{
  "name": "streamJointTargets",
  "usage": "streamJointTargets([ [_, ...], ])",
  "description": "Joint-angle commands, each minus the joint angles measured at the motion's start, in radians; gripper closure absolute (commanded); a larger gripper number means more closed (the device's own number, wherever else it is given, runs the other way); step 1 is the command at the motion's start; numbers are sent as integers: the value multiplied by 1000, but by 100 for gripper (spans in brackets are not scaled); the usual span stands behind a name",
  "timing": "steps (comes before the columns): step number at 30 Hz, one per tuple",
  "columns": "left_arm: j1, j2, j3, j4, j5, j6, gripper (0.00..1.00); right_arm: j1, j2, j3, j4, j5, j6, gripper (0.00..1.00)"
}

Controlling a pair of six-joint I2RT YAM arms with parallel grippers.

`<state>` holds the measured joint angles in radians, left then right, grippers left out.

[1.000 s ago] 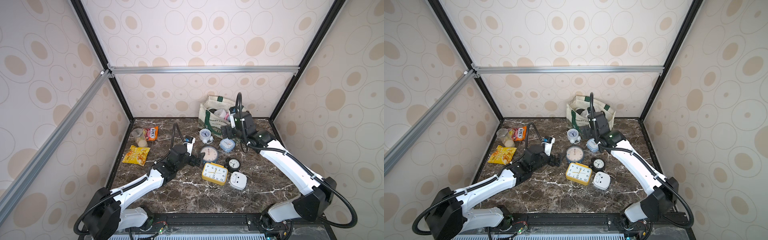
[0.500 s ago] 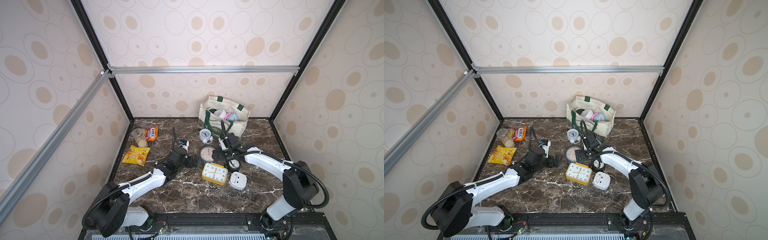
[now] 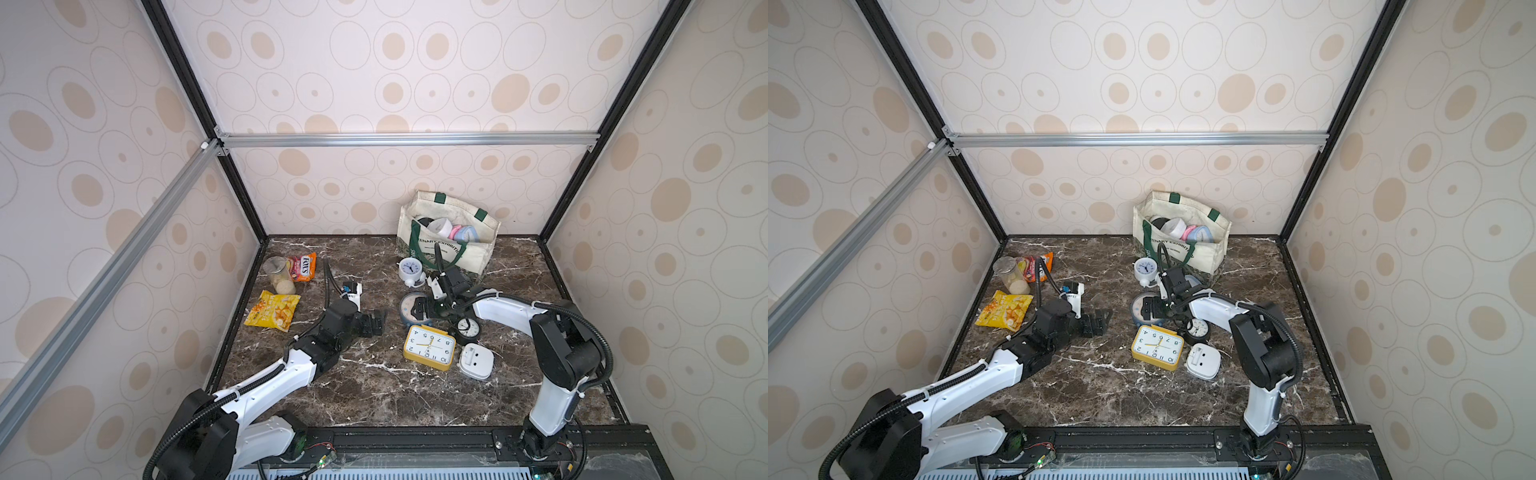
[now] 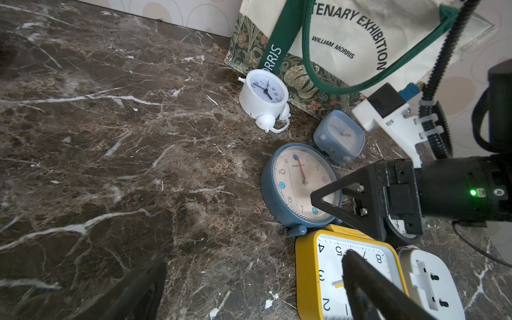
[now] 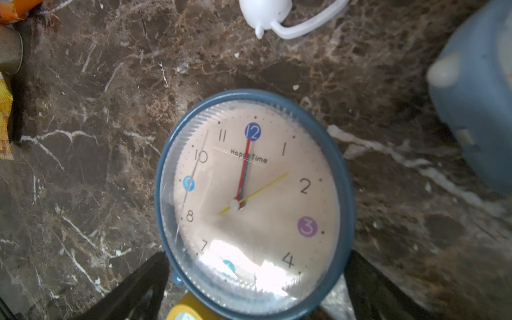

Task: Put the alarm clock into the canvas bag
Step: Move the alarm to the center of the board.

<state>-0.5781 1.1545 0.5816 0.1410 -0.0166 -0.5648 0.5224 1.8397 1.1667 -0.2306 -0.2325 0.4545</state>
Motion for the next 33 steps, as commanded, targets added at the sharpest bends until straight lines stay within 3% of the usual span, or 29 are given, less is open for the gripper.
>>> streamJointTargets([
  [1,11,-19,16,9,-7,-18,2,7,20,32,34,-93,19,3],
  [7,23,-15,35,-16,-34,-3,2,83,-1,8,51,-121,69,3],
  [16,57,-43,39,-94,-128,-84,2,213,-16,-9,168,-161,172,4],
  [20,74,-78,13,-92,-150,-93,2,230,23,1,251,-271,187,4],
  [24,101,-119,-5,-80,-117,-75,2,234,-11,-6,243,-254,150,5],
  [27,115,-116,21,-103,-54,0,2,227,-106,-17,140,-158,82,4],
  [30,115,-50,63,-158,4,53,2,180,-187,-45,76,-138,68,3],
  [33,90,20,49,-153,46,28,2,126,-255,-85,59,-143,54,3],
])
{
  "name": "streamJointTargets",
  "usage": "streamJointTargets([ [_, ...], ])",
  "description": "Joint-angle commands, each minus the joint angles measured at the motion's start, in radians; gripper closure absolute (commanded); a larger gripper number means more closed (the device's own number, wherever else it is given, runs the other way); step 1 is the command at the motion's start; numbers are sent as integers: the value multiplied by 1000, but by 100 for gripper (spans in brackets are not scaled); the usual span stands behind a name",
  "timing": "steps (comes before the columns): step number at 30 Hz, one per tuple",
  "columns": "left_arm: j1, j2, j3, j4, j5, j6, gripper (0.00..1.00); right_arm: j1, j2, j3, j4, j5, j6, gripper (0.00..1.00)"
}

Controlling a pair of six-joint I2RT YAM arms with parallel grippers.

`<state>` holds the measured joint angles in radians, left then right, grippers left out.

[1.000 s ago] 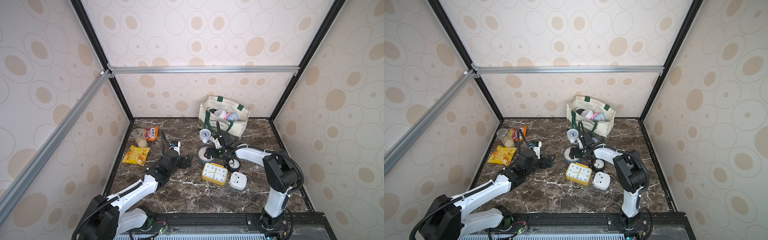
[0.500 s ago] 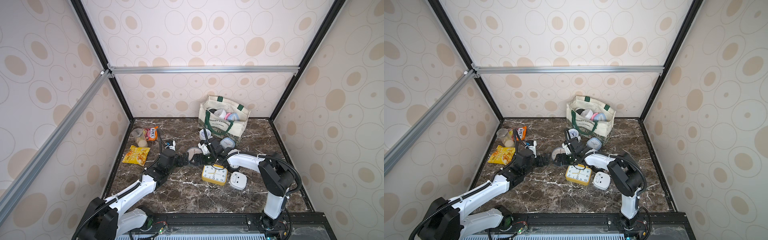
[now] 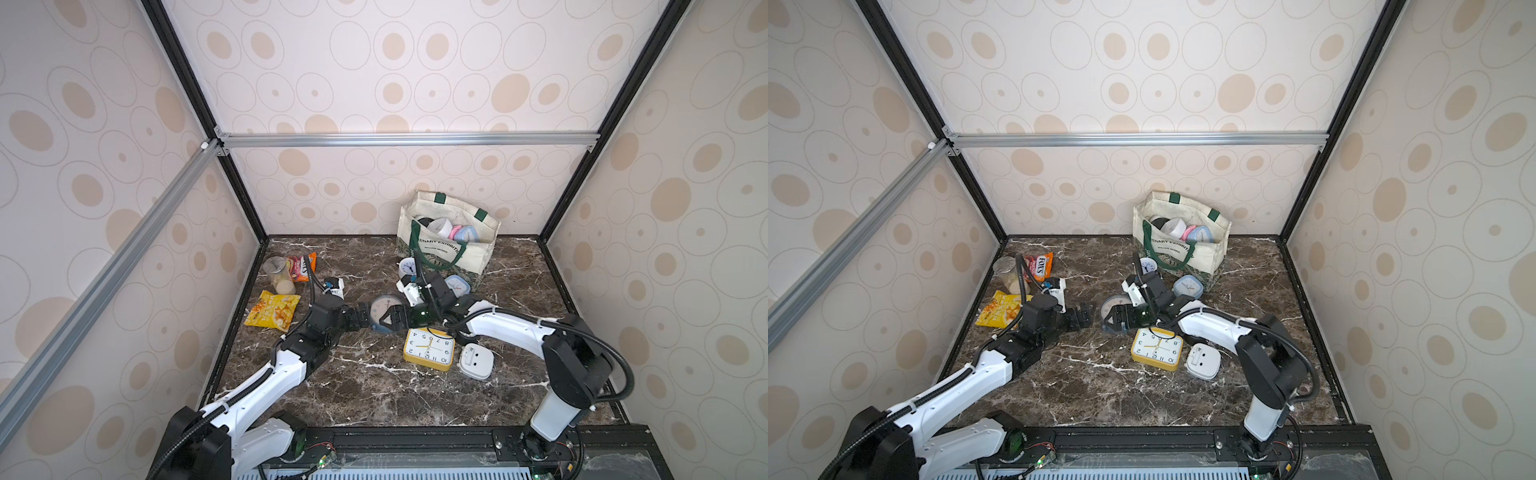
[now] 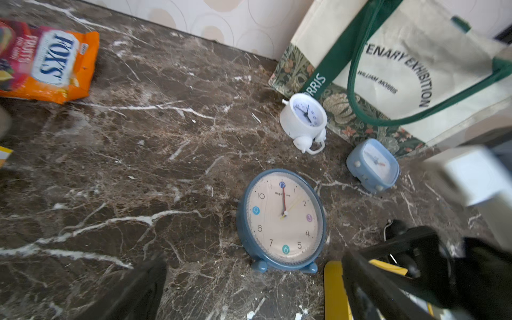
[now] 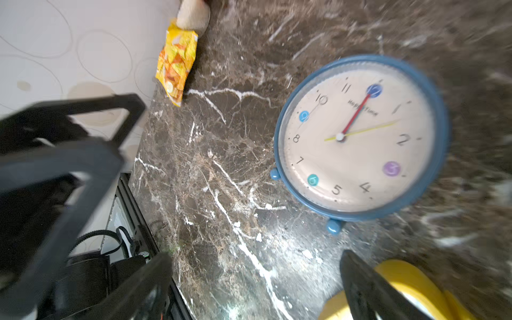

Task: Put the alarm clock into the canvas bag
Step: Move the alarm to the center of the board, then pick up the alarm from the center of the board.

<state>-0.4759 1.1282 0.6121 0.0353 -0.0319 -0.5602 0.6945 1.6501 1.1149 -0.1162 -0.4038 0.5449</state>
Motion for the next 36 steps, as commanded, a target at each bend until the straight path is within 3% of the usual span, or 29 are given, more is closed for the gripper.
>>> streamJointTargets([
  [1,-30,65,9,-35,67,13,2,-55,-77,-37,-67,44,-51,2],
  [5,-68,150,2,-14,97,-61,2,-87,-84,-32,-113,37,-83,2],
  [14,-198,328,114,-104,-21,-71,2,-120,-27,-52,-48,-18,-68,3],
  [25,-202,503,299,-227,-63,23,2,-139,12,-41,-24,-69,-59,3],
  [36,-202,593,375,-267,-53,58,2,-148,16,-73,7,-99,-48,4],
])
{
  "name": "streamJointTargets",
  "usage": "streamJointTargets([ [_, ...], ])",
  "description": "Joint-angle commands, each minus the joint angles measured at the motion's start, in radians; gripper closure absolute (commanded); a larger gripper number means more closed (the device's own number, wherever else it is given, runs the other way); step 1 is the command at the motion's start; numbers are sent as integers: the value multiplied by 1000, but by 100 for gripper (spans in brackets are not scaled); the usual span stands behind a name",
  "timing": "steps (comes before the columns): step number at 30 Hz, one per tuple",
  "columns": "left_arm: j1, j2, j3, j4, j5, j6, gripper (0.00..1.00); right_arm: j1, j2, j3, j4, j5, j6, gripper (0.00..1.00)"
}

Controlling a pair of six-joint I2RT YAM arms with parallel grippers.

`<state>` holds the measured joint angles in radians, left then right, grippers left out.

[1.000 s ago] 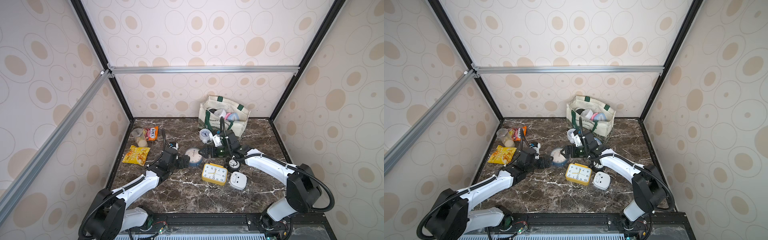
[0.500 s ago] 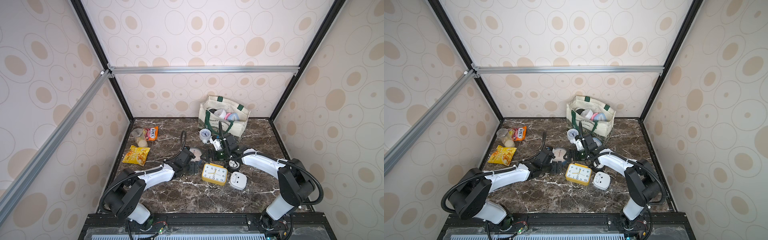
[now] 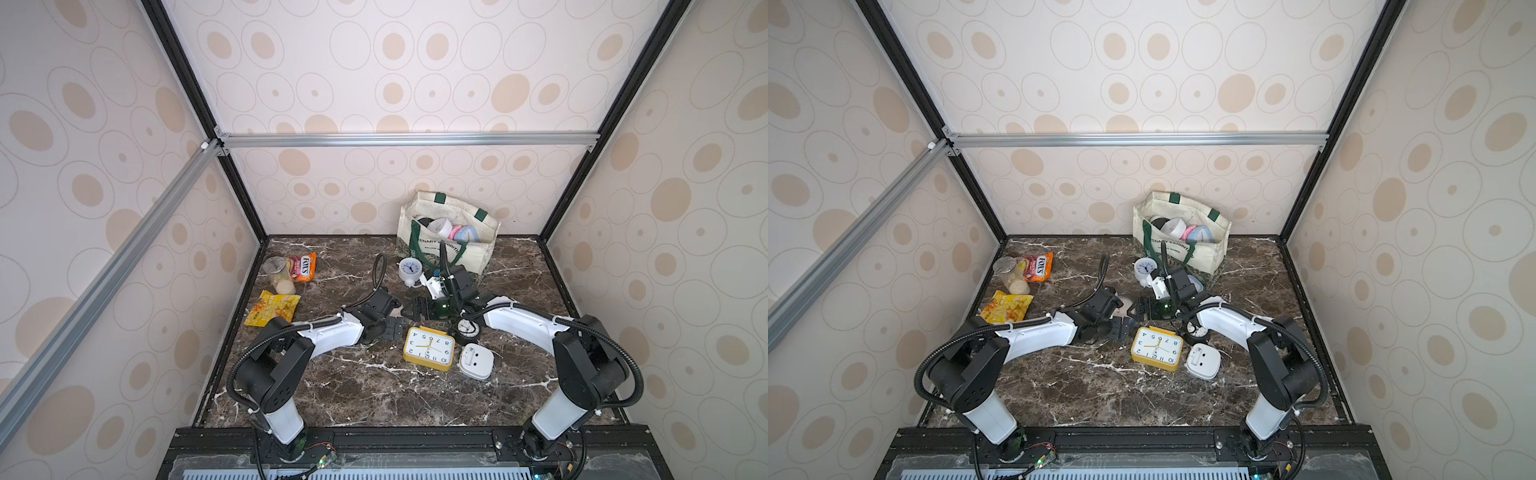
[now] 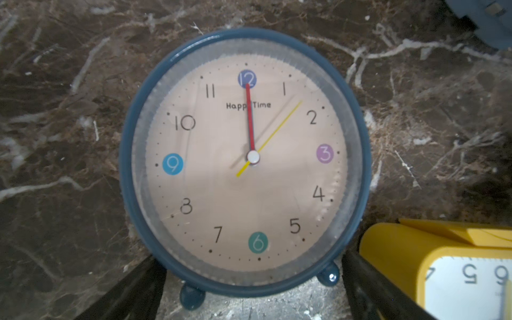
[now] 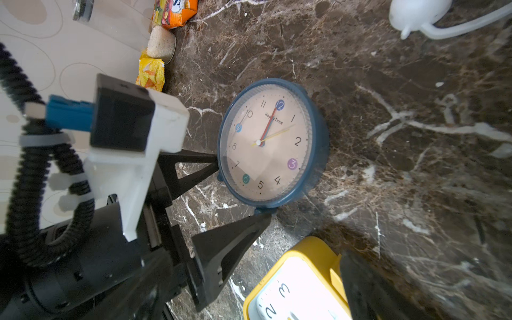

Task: Put the alarm clock into the canvas bag
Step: Pick up the alarm from the center of the board.

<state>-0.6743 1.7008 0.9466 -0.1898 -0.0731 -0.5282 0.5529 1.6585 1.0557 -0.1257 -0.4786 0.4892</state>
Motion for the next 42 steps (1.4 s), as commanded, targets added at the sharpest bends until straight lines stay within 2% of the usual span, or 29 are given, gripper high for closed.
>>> streamJointTargets([
  [1,-3,26,41,-38,-10,26,2,-7,7,-16,18,-24,9,4],
  [13,-1,80,63,-20,-12,19,2,-16,-2,-36,33,-33,14,4],
  [17,-1,95,72,-23,-11,20,8,-18,-2,-44,40,-36,19,4],
  [22,0,104,67,-19,-5,18,22,-28,-6,-56,51,-38,25,4],
  [24,-1,100,60,-13,-4,13,23,-32,-12,-58,49,-41,22,4],
  [28,-1,55,26,21,-14,11,26,-40,-35,-59,32,-33,9,4],
  [35,-2,-105,-64,125,-76,39,28,-65,-92,-55,-2,-37,-7,4],
  [39,-3,-215,-155,239,-77,78,29,-89,-136,-63,-10,-65,5,2],
  [42,-9,-303,-246,379,-36,116,30,-100,-176,-64,-25,-84,8,0],
])
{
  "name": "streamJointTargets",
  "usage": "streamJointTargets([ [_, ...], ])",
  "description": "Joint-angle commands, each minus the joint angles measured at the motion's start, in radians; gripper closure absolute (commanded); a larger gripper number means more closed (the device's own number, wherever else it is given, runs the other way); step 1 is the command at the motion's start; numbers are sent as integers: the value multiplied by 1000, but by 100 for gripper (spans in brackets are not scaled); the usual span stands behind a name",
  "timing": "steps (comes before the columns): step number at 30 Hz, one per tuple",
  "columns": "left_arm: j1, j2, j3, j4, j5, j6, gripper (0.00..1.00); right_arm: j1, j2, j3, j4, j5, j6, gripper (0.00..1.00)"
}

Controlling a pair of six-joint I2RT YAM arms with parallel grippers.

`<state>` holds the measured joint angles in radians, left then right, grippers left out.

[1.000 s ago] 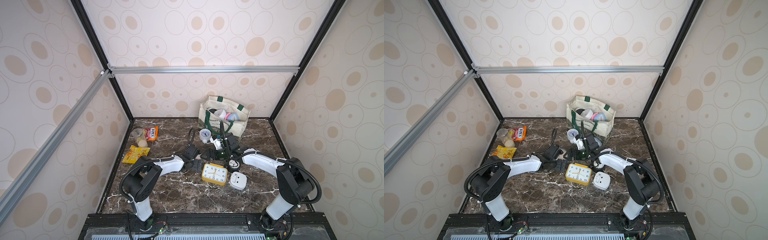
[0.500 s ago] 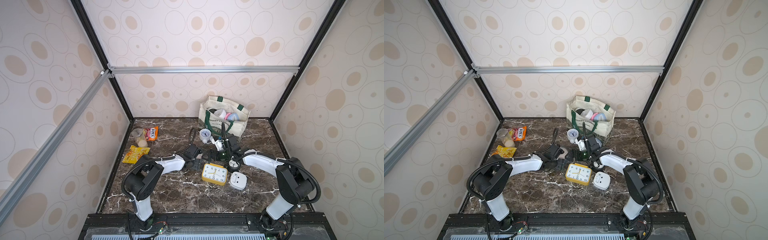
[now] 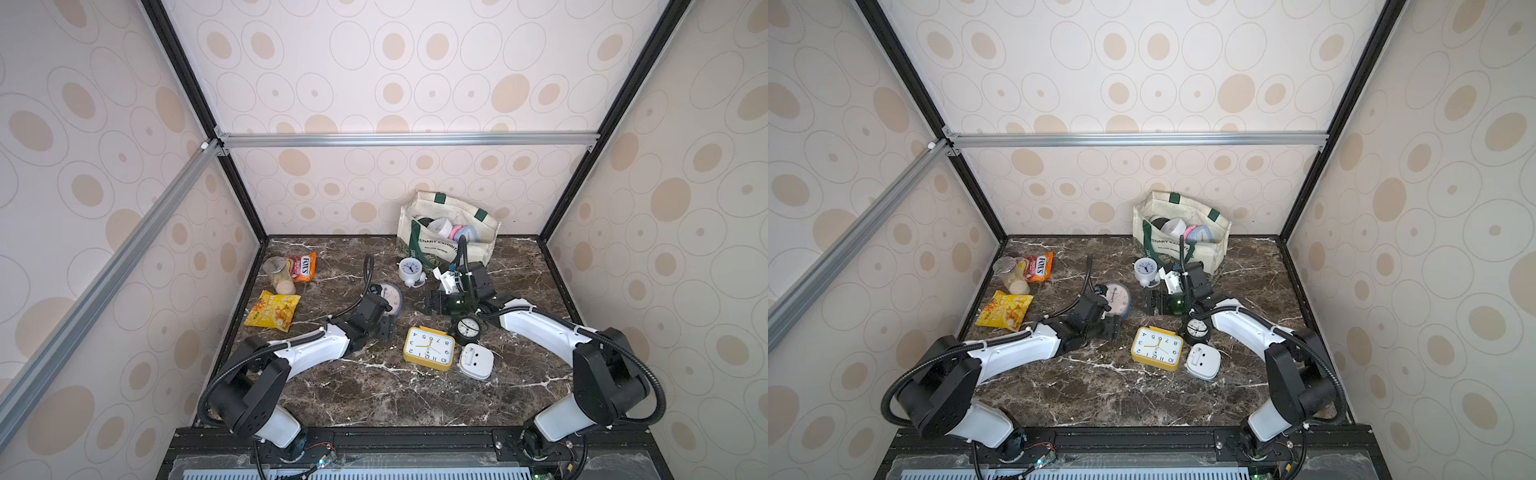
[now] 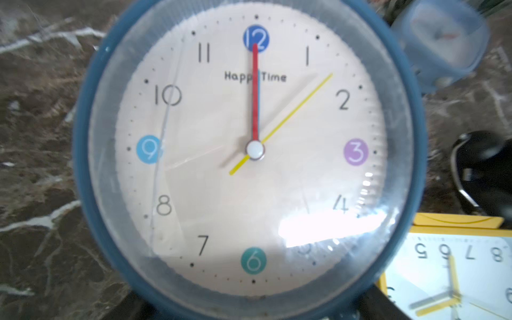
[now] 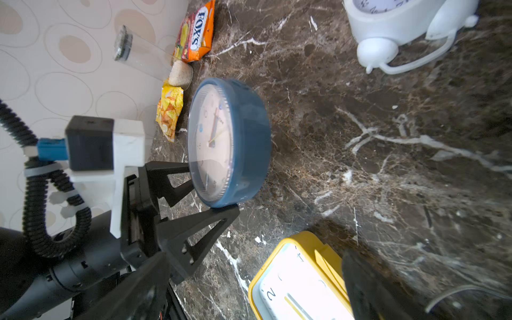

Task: Put the alarm clock into the canvas bag
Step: Pick up the alarm from the center of the board.

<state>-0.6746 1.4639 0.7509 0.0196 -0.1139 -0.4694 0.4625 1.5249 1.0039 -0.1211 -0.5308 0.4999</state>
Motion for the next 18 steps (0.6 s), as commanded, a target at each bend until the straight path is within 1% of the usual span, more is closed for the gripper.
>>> streamJointTargets([
  [1,-13,-93,-78,218,23,71,31,-10,-56,-11,-36,-39,-3,0],
  [3,-35,-150,-135,338,62,112,32,-10,-79,2,-58,-64,-3,0],
  [7,-68,-221,-204,490,138,163,32,-10,-110,35,-99,-126,6,0],
  [11,-88,-232,-213,535,199,191,32,-10,-129,62,-100,-195,29,0],
  [14,-99,-227,-217,565,254,192,32,-8,-135,80,-113,-202,31,0],
  [18,-116,-208,-208,566,261,195,33,-7,-141,87,-113,-205,29,1],
])
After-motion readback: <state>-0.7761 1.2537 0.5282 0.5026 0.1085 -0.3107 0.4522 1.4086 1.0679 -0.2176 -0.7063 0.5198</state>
